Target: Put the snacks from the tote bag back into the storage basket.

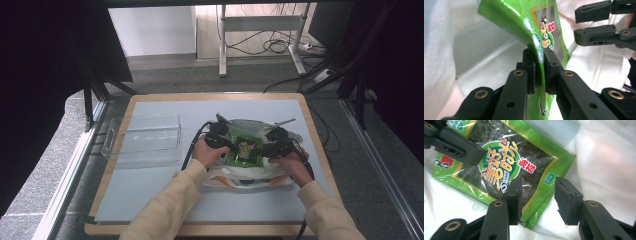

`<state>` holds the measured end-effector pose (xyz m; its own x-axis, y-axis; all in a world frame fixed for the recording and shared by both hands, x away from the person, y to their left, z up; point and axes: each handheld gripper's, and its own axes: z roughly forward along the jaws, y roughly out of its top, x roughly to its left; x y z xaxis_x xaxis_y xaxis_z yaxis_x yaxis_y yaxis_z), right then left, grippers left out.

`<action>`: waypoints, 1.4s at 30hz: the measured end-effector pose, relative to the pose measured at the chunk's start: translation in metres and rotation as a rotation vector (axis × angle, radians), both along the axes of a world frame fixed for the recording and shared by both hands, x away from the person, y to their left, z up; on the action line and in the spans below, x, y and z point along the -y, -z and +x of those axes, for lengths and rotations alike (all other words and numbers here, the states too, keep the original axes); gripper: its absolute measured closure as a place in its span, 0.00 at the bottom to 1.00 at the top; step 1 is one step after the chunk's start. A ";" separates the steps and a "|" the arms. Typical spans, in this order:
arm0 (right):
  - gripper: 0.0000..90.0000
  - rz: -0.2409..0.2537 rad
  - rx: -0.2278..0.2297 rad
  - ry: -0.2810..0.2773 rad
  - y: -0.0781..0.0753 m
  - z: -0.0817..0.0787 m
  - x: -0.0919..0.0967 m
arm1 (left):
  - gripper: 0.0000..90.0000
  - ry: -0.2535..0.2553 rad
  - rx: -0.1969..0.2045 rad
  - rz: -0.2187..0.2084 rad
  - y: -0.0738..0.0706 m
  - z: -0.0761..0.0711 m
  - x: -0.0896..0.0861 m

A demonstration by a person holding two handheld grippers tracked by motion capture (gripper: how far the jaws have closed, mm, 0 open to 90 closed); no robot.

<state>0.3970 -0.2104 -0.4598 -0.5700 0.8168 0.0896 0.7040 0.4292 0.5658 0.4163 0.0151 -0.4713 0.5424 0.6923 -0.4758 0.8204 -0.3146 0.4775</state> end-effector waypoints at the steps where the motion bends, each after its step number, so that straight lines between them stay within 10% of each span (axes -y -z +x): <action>1: 0.63 0.009 0.008 -0.002 -0.002 -0.001 0.002 | 0.91 -0.004 0.007 -0.005 -0.001 0.000 0.000; 42: 0.43 0.172 0.124 -0.085 -0.030 -0.044 0.006 | 0.92 0.030 0.193 -0.072 -0.038 -0.019 -0.035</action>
<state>0.3531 -0.2169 -0.4303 -0.6511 0.7444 0.1481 0.5899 0.3735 0.7159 0.3977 0.0505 -0.4335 0.6486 0.6423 -0.4085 0.7020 -0.2974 0.6471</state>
